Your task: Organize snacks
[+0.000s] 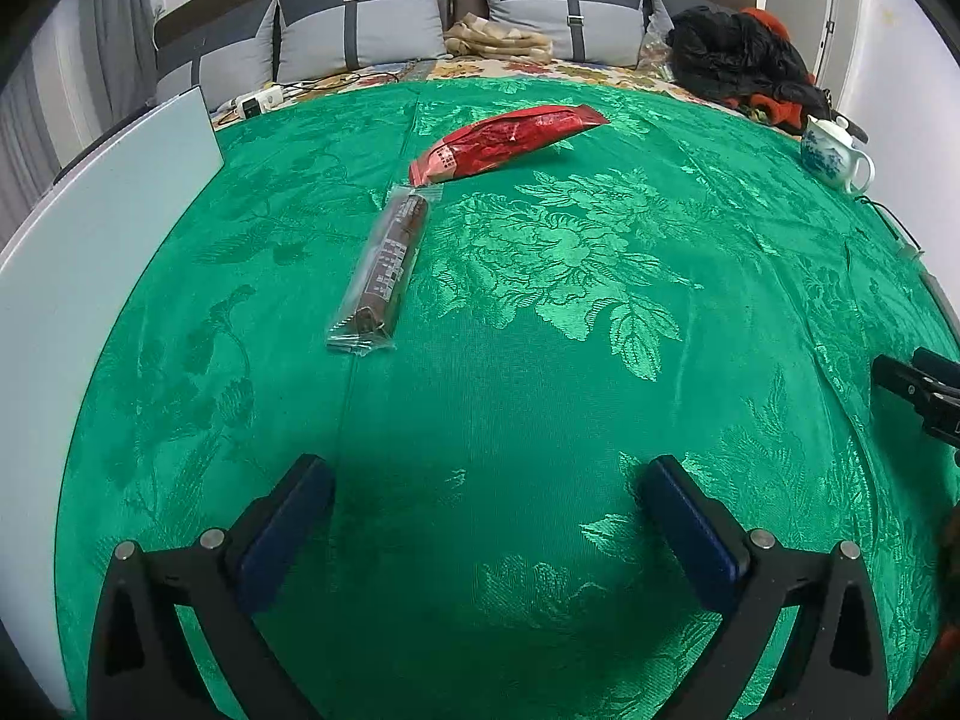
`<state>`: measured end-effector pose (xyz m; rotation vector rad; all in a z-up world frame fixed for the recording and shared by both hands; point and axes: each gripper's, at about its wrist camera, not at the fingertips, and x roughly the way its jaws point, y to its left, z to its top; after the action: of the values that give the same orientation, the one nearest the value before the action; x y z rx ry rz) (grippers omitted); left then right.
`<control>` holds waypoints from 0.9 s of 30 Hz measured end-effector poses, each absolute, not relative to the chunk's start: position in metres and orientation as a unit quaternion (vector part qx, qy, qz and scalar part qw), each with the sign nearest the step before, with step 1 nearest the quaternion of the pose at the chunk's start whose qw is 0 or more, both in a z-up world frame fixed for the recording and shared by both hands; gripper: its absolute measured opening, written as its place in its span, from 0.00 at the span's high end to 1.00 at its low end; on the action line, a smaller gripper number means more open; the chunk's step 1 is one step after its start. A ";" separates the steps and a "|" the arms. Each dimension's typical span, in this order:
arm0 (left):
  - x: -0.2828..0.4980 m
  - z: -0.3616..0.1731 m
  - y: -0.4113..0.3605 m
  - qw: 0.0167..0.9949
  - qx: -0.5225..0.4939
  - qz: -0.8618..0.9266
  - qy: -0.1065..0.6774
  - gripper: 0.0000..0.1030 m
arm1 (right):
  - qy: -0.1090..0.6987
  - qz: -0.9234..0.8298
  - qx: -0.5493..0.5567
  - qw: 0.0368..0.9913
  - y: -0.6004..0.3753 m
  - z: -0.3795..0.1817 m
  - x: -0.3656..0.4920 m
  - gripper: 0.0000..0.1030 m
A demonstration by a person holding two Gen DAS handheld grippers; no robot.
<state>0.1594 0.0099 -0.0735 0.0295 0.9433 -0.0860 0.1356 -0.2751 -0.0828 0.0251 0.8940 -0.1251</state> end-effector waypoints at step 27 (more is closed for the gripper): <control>0.165 -0.066 0.017 0.872 0.012 -0.066 0.485 0.00 | 0.432 -0.062 0.013 0.900 -0.275 -0.083 0.136 0.09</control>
<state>0.1649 0.0171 -0.0657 0.0252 1.0144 -0.1383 0.1356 -0.2754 -0.0831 0.0264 0.8945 -0.1275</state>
